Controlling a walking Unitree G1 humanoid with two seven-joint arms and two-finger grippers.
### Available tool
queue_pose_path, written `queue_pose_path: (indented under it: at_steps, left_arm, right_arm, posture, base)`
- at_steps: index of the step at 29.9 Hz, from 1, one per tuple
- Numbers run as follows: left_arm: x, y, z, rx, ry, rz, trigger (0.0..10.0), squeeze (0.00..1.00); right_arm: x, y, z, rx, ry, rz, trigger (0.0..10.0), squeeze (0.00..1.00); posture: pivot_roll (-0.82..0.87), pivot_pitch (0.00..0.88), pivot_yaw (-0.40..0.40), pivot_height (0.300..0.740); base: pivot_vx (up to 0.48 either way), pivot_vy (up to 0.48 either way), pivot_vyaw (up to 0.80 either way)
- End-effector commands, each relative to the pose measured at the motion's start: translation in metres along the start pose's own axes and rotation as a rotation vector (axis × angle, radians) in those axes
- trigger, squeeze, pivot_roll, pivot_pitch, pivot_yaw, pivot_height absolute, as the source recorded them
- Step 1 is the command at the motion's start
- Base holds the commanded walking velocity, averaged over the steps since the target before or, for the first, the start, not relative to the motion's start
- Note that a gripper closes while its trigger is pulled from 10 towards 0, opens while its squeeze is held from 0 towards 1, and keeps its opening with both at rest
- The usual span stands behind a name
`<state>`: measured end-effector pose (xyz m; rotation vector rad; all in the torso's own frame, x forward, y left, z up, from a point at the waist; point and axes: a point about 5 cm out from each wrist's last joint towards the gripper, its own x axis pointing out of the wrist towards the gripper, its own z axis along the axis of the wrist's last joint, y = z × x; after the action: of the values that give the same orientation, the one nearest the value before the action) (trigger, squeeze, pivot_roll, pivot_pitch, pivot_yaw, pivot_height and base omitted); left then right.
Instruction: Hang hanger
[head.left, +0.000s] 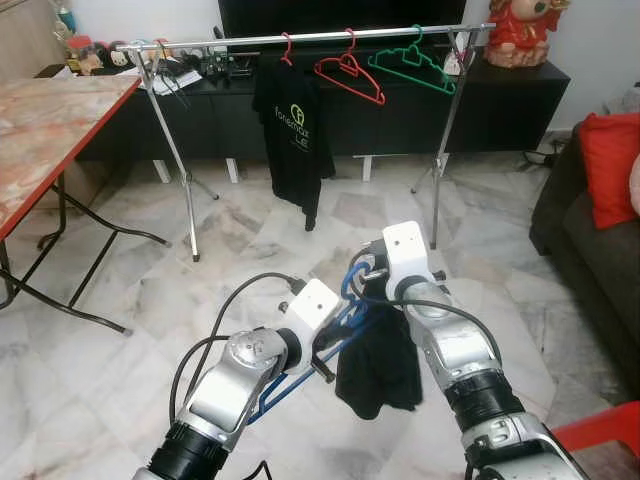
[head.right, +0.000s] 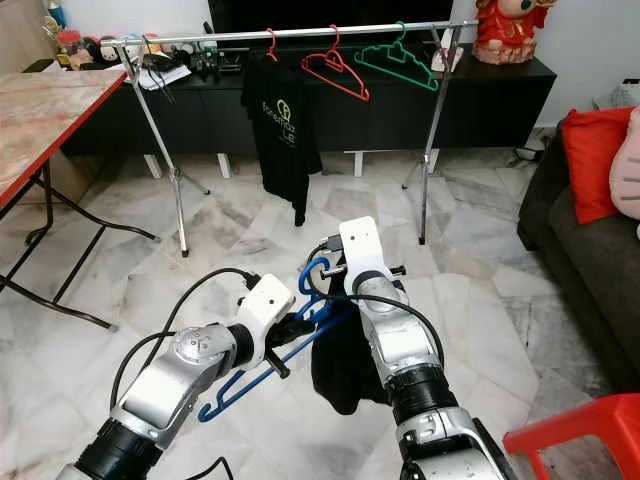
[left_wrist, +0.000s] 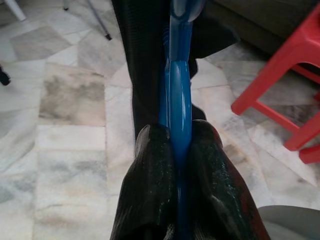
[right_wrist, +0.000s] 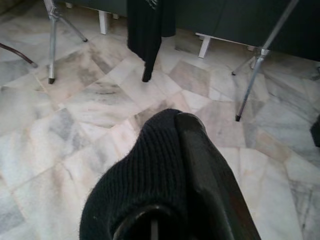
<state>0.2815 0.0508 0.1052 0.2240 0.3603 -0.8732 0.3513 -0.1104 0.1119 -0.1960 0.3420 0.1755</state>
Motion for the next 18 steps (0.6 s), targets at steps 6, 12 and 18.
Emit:
queue_pose_path:
  at_steps: [6,12,18]
  left_arm:
    - [0.002,-0.02,0.004,0.004,0.002,-0.163,10.0,0.0]
    - [0.003,-0.018,0.003,0.026,0.009,-0.131,10.0,0.0]
    - [0.007,0.006,0.0,0.048,0.06,0.098,10.0,0.0]
  right_arm:
    - [-0.005,0.006,0.023,-0.141,-0.091,0.083,10.0,0.0]
    - [-0.005,-0.01,0.019,-0.187,-0.055,0.016,10.0,0.0]
    - [-0.009,-0.013,0.016,-0.151,-0.036,-0.026,10.0,0.0]
  posture:
    - [-0.04,0.0,0.065,0.74]
    - [-0.04,0.0,0.066,0.74]
    - [-0.04,0.0,0.067,0.74]
  base:
    - [0.0,0.0,0.0]
    - [0.0,0.0,0.0]
    - [0.0,0.0,0.0]
